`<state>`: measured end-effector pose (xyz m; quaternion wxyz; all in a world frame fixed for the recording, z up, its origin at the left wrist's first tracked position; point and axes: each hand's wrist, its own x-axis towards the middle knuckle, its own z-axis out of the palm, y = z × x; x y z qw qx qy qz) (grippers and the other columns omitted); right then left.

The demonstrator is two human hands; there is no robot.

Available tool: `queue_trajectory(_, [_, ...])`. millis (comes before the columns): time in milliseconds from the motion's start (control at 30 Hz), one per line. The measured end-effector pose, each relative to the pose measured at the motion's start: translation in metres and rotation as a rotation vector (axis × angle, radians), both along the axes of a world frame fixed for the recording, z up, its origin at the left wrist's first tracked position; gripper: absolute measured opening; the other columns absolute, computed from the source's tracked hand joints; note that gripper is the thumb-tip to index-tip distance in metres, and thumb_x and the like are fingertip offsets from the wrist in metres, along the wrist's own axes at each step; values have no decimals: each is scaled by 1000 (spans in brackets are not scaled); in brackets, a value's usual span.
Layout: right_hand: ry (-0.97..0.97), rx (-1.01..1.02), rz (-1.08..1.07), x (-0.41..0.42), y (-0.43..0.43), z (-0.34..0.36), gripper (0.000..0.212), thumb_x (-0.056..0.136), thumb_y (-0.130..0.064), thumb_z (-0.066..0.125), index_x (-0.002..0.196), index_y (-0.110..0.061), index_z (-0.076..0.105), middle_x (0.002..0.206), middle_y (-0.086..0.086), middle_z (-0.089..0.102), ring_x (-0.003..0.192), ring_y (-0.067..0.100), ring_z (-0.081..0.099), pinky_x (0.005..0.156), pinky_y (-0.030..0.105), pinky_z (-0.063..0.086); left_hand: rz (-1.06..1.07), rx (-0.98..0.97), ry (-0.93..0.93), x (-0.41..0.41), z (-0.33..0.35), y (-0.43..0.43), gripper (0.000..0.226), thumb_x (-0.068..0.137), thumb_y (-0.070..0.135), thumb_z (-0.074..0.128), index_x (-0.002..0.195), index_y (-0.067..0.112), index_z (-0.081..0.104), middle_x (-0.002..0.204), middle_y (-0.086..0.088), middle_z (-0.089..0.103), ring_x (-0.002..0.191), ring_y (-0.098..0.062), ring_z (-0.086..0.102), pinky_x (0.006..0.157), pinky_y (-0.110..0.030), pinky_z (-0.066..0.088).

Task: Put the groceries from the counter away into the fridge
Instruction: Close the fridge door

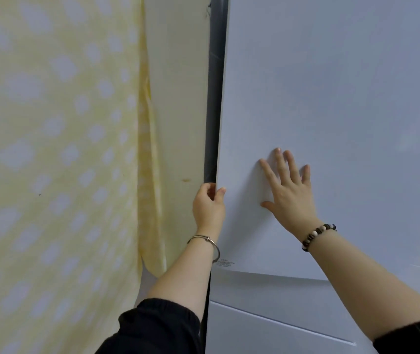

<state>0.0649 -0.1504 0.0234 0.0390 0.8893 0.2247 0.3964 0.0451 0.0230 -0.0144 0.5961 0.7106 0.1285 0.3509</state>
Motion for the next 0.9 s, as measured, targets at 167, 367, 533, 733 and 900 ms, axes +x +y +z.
queue_trajectory(167, [-45,-26,-28,27,6,-4,118,54,-35,89,148,-18,20,155,15,9,142,34,10,103,66,26,42,63,-20,33,-12,-1,19,92,13,56,105,4,64,104,-6,62,85,-14,51,71,-15,33])
queue_trajectory(367, [-71,-55,-26,47,6,-8,119,51,-34,91,147,-18,23,155,14,8,142,34,9,103,66,23,86,32,-33,57,-15,-15,24,94,13,53,111,0,60,109,-11,55,101,-24,53,80,-11,30])
queue_trajectory(533, [-74,-78,-32,59,4,-11,121,48,-35,91,148,-17,25,155,15,8,143,34,9,104,66,22,67,-30,-41,71,-14,-22,34,90,19,60,120,3,56,117,-8,53,110,-18,48,90,-9,27])
queue_trajectory(733, [-91,-93,-28,71,3,-13,122,46,-38,92,147,-17,27,155,16,11,143,34,10,104,66,22,71,8,-2,86,-18,-19,35,91,24,59,121,5,55,120,-8,52,114,-21,49,97,-22,35])
queue_trajectory(900, [-116,-79,-4,77,2,-15,121,44,-38,92,147,-17,30,154,15,13,142,34,12,104,65,20,91,81,11,91,-20,-15,37,92,25,58,122,4,55,121,-7,54,114,-20,50,91,-15,33])
